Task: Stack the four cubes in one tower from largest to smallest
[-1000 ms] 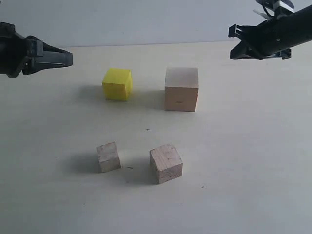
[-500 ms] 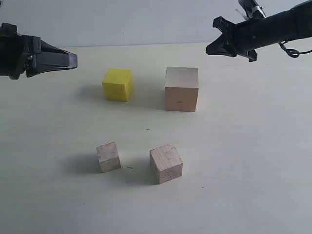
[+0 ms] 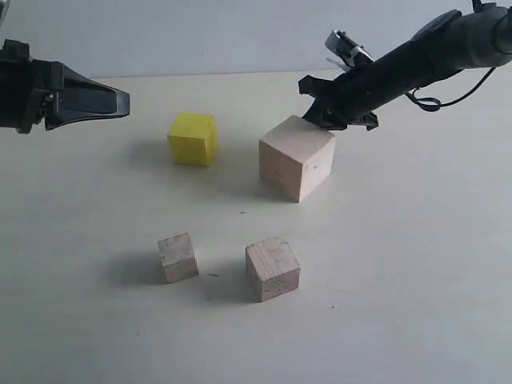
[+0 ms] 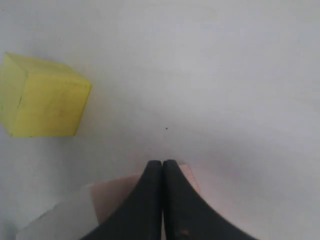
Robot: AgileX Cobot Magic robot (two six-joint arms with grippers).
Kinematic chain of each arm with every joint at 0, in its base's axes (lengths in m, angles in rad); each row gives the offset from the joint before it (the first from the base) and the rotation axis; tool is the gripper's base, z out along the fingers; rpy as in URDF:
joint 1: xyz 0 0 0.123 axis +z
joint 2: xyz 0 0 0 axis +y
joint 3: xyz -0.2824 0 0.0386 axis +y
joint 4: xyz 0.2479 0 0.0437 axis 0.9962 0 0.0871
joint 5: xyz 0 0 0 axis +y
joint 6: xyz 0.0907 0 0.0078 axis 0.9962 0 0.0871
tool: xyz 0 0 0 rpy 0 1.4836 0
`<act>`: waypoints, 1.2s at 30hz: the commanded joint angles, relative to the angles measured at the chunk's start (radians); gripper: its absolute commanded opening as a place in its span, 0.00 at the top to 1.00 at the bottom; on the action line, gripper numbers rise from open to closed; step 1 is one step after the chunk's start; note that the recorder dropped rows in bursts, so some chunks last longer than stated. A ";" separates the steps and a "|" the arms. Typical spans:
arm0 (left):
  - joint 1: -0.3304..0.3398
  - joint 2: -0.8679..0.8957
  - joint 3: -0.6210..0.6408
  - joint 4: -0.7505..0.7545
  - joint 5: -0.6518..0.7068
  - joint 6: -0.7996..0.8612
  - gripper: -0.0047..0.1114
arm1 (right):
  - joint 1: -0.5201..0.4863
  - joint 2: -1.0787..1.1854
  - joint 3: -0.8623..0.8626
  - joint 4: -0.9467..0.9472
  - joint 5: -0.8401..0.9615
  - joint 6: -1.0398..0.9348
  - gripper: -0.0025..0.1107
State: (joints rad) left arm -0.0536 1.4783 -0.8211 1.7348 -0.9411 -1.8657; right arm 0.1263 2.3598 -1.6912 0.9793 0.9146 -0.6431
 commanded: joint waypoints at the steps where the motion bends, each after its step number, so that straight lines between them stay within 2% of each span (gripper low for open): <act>1: -0.007 0.000 -0.007 0.010 -0.008 -0.004 0.96 | 0.014 0.000 -0.005 -0.023 0.090 0.019 0.98; 10: -0.007 0.000 -0.007 0.010 -0.008 -0.004 0.96 | 0.083 0.000 -0.005 -0.016 0.162 0.019 0.98; 16: -0.007 0.000 0.013 0.010 -0.003 0.004 0.96 | 0.166 0.000 -0.012 -0.018 0.102 0.016 0.98; 21: -0.007 0.000 0.064 0.010 0.010 0.004 0.96 | 0.176 -0.033 -0.095 -0.046 0.059 0.035 0.98; 23: -0.007 0.000 0.080 0.010 0.012 0.004 0.96 | 0.171 -0.078 -0.131 -0.179 0.059 0.118 0.98; 25: -0.007 0.000 0.093 0.010 0.014 0.004 0.96 | 0.169 -0.142 -0.142 -0.456 0.066 0.308 0.98; 26: -0.007 0.000 0.100 0.010 0.018 0.004 0.96 | 0.169 -0.175 -0.142 -0.671 0.114 0.445 0.98; 27: -0.007 0.000 0.110 0.010 0.022 0.004 0.96 | 0.169 -0.187 -0.140 -0.768 0.174 0.526 0.98; 29: -0.007 0.008 0.115 0.010 0.056 -0.017 0.96 | 0.169 -0.197 -0.140 -0.796 0.269 0.587 0.98; 31: -0.007 0.040 0.108 0.010 0.082 -0.052 0.96 | 0.169 -0.199 -0.140 -0.718 0.304 0.596 0.98; 36: -0.007 0.140 0.106 0.010 0.066 -0.052 0.96 | 0.171 -0.199 -0.140 -0.702 0.306 0.684 0.98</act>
State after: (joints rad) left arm -0.0536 1.5878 -0.7098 1.7510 -0.8733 -1.9110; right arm 0.2974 2.1726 -1.8291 0.2738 1.2153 0.0159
